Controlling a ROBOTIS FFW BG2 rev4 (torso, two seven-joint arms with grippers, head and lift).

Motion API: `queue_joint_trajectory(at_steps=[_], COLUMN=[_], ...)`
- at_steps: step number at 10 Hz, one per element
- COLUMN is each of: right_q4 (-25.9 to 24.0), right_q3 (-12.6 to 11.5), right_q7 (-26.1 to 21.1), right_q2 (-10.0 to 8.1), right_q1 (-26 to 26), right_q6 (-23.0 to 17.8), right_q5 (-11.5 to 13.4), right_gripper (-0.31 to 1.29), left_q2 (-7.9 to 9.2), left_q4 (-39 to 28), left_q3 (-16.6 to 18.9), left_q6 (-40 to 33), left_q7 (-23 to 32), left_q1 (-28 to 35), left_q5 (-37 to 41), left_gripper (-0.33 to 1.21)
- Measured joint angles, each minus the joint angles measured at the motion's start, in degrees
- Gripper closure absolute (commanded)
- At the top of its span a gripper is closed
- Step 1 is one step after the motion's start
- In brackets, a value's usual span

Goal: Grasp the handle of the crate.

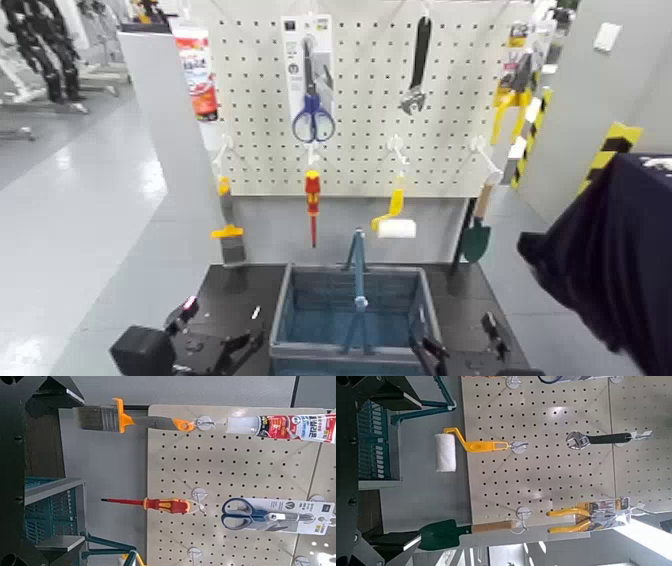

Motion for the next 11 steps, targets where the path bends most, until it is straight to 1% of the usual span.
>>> queue_joint_trajectory(at_steps=[2,7,11], right_q4=[-0.2,-0.3,-0.1], right_q3=[-0.1,0.2,0.1], right_q7=[-0.2,-0.2,-0.1], right_q2=[0.08,0.12,0.20], right_q1=[0.1,0.1,0.1], right_q6=[-0.2,-0.6,-0.6], right_q5=[0.5,0.5,0.5], right_gripper=[0.14,0.14,0.14], left_q2=[-0.03,-0.22,-0.47], left_q4=[-0.1,-0.1,-0.1], left_q3=[0.1,0.1,0.6], left_q6=[-0.1,0.2,2.8], left_q7=[-0.3,-1.3,-3.1], left_q1=[0.1,-0.2,-1.3], left_q5=[0.1,0.5,2.3], left_gripper=[0.10,0.11,0.10])
